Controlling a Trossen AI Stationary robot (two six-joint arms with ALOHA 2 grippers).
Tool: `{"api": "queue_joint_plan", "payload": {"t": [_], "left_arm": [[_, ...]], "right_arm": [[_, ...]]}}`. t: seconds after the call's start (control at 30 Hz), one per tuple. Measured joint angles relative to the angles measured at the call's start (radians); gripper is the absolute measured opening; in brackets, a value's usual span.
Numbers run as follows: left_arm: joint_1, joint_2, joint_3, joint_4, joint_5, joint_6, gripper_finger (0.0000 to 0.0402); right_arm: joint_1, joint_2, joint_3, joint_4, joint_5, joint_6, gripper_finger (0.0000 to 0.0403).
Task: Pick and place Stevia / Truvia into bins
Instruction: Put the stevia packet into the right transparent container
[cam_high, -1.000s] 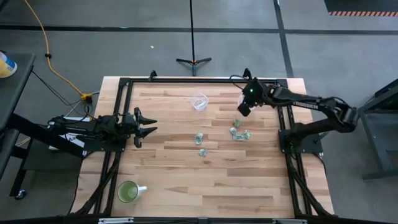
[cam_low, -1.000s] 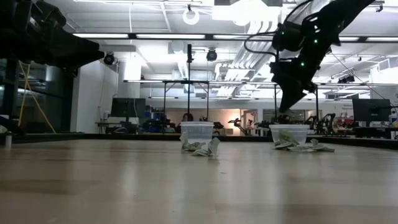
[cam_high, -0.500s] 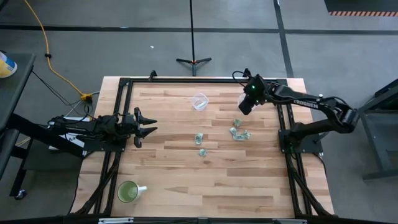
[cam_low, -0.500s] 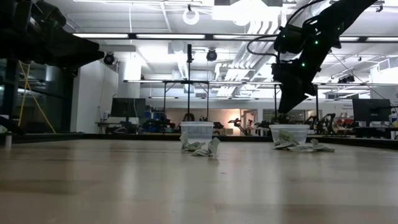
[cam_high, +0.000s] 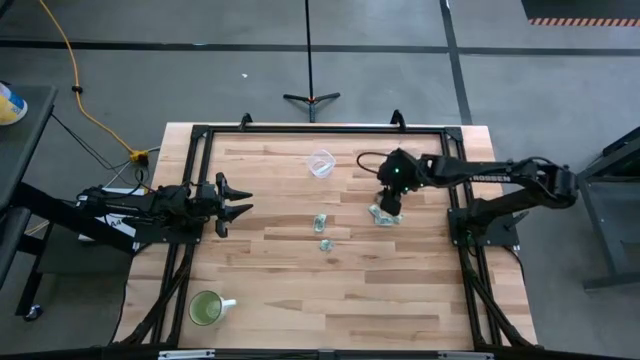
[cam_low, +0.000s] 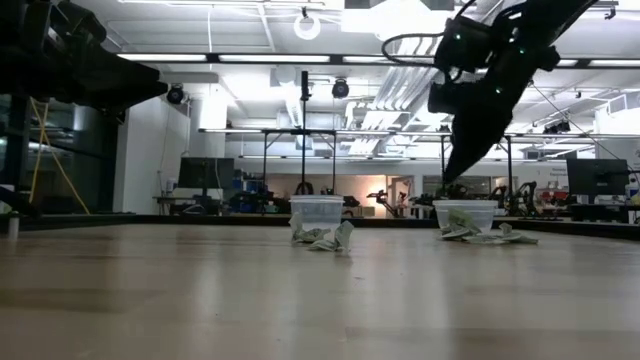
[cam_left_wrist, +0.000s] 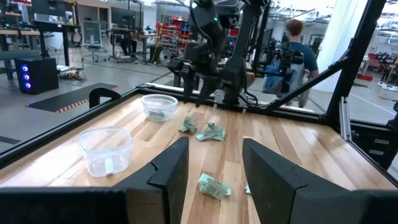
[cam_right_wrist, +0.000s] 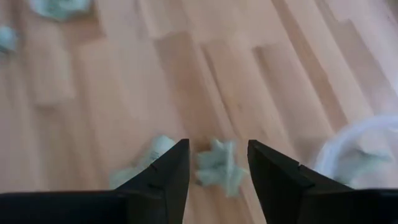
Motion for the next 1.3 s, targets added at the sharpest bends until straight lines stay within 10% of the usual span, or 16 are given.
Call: {"api": "queue_joint_plan", "payload": {"t": [0.7,1.3], "left_arm": [[0.0,0.0,0.0,0.0,0.0,0.0,0.0186],[0.0,0.0,0.0,0.0,0.0,0.0,0.0186]], "right_arm": [[0.019,0.0,-0.184,0.199,0.102,-0.002,0.0199],[0.019,0.0,-0.187,0.2,0.094,-0.005,0.012]]}}
